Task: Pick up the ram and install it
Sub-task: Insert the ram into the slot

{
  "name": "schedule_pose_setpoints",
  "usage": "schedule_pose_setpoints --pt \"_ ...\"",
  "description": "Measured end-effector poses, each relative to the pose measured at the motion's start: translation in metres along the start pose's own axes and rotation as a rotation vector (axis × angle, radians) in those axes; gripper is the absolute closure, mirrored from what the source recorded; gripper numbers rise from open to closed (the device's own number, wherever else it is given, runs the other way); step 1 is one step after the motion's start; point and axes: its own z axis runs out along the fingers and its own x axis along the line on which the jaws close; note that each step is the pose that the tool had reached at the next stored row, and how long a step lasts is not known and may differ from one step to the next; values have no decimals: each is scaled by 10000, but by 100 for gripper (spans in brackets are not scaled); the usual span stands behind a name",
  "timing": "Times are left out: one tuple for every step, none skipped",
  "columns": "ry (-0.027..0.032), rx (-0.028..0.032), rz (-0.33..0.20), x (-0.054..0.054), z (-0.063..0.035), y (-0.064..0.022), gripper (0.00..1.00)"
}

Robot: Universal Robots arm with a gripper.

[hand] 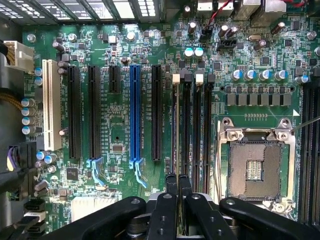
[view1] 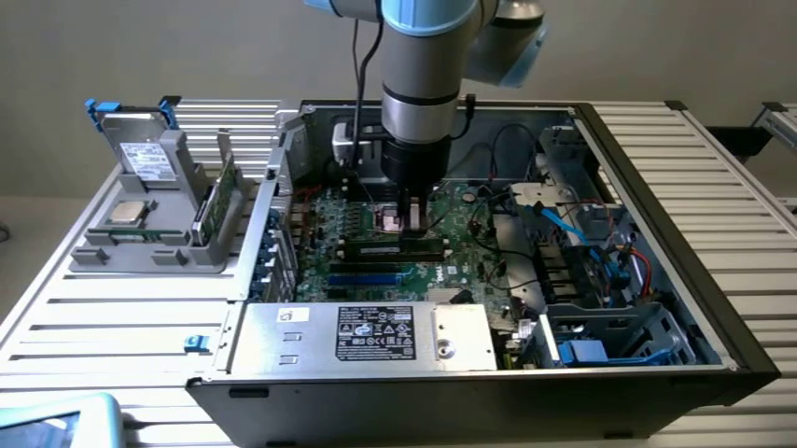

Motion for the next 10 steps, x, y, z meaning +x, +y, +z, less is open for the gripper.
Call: schedule_pose_setpoints --pt "0 0 0 0 0 1 87" --pt "0 0 0 0 1 3 87" --pt "0 0 0 0 1 3 87" --pt "-1 1 1 0 4 3 87" --pt "-2 1 0 0 6 3 87" --pt "-2 1 0 -1 9 3 87" --pt "0 0 0 -1 10 3 87" --pt "-1 1 0 -1 13 3 87" --pt "0 1 0 -1 15 3 87" --pt "1 0 0 -1 15 3 87"
